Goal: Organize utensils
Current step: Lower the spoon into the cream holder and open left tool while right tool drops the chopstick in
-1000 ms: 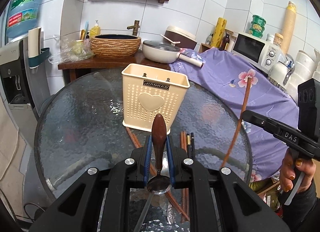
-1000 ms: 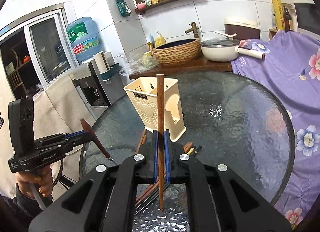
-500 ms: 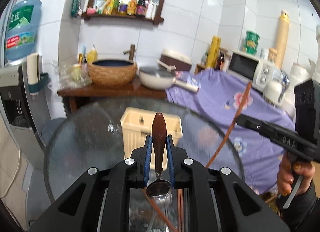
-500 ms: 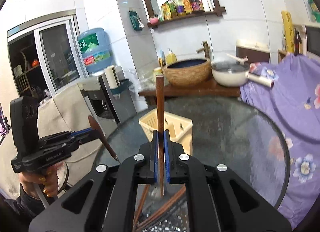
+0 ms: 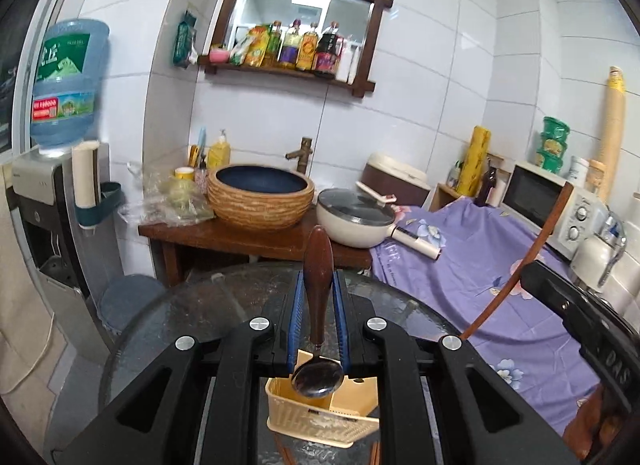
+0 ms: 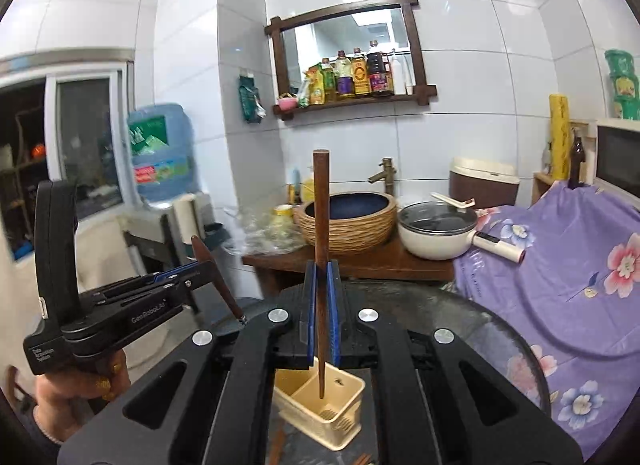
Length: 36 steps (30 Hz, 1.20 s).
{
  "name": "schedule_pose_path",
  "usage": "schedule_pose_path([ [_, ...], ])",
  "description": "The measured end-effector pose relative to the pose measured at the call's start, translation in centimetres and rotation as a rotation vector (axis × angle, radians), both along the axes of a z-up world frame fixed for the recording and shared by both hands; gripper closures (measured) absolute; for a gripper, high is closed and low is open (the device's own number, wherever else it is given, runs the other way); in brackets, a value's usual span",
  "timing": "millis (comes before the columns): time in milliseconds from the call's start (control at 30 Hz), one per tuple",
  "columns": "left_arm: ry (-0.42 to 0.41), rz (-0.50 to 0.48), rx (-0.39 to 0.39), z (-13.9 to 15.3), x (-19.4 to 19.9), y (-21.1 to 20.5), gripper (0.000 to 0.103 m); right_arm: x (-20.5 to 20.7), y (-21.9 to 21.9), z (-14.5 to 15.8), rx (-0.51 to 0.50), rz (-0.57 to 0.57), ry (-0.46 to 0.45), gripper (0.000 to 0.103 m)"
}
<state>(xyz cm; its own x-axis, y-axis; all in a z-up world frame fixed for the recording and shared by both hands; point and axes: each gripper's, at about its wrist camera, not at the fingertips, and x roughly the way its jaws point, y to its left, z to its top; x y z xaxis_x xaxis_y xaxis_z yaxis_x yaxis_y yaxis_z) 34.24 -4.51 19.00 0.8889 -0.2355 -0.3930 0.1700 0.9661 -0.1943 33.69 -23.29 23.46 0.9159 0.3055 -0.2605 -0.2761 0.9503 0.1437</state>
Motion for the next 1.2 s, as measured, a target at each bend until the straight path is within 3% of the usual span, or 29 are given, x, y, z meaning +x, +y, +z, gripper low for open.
schedule_pose_path([
  [233,0.088,-0.003,-0.003,-5.5,2.6,-0.3,0.089,2.8,0.8,-5.3,-0.002,-0.024,0.08,0.097],
  [500,0.122,-0.021,0.031,-8.5,2.9,-0.7,0.089,4.0,1.4,-9.8,-0.01,-0.025,0.154,0.097],
  [867,0.197,-0.053,0.071,-11.3,3.7,-1.1,0.089,4.9,0.9,-12.4,0.005,-0.031,0.21,0.1],
  [1067,0.222,-0.062,0.044,-12.1,3.9,-0.8,0.087,4.9,0.6,-12.8,0.01,-0.028,0.223,0.099],
  [1133,0.203,-0.061,0.046,-11.8,3.6,-0.7,0.076,4.7,0.4,-13.0,0.005,-0.036,0.222,0.092],
  [1200,0.18,-0.058,0.046,-11.4,3.0,-0.6,0.062,4.3,0.1,-13.2,0.019,-0.042,0.22,0.057],
])
